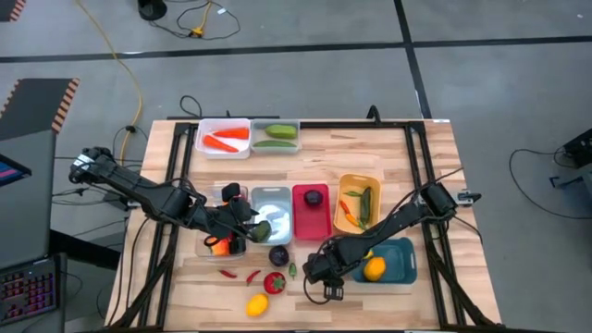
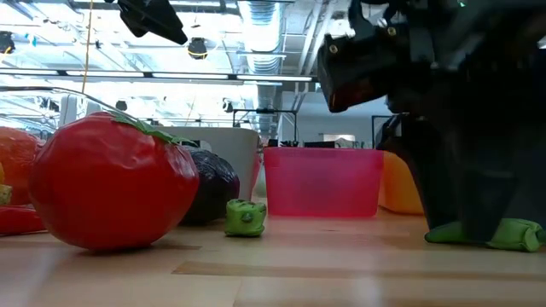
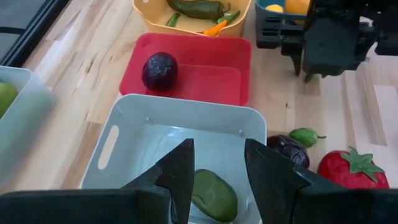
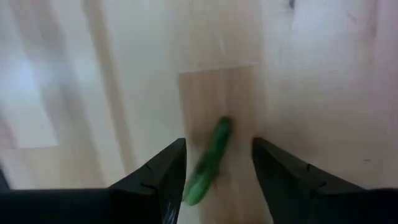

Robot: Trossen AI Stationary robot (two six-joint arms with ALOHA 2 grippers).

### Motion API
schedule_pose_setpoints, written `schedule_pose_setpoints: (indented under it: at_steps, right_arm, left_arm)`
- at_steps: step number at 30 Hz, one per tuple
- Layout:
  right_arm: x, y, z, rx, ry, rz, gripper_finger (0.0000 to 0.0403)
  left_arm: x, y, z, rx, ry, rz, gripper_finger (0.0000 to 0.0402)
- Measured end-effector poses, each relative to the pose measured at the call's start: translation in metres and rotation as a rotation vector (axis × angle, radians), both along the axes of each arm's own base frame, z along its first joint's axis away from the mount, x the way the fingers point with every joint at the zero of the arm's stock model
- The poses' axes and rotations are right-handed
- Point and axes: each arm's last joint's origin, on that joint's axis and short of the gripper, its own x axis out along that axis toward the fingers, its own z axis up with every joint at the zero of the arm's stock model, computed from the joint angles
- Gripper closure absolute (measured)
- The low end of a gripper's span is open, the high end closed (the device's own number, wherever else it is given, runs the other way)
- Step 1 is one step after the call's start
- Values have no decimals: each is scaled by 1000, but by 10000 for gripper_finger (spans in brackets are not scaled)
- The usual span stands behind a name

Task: Sort produce into baskets
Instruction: Put the green chili pepper into the yellow bin

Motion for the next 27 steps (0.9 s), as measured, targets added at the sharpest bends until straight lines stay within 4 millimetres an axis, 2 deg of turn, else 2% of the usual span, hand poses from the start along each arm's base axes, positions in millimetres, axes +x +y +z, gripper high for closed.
schedule_pose_setpoints:
  at_steps: [4, 8, 16, 19, 27]
  right_arm:
    - [3, 3, -13, -3, 62, 6, 189]
    - [5, 4, -10, -8, 67, 10, 204]
    - [15, -6, 9, 21, 19, -19, 296]
    - [21, -8, 21, 24, 10, -5, 328]
    - [30, -11, 55, 8, -15, 61, 371]
  left_arm:
    - [0, 0, 0, 0, 2, -1, 272]
    - [0, 0, 0, 0, 0, 0, 272]
    - [0, 0, 0, 0, 0, 0, 272]
    - [0, 0, 0, 0, -1, 0, 272]
    - [0, 0, 0, 0, 0, 0, 272]
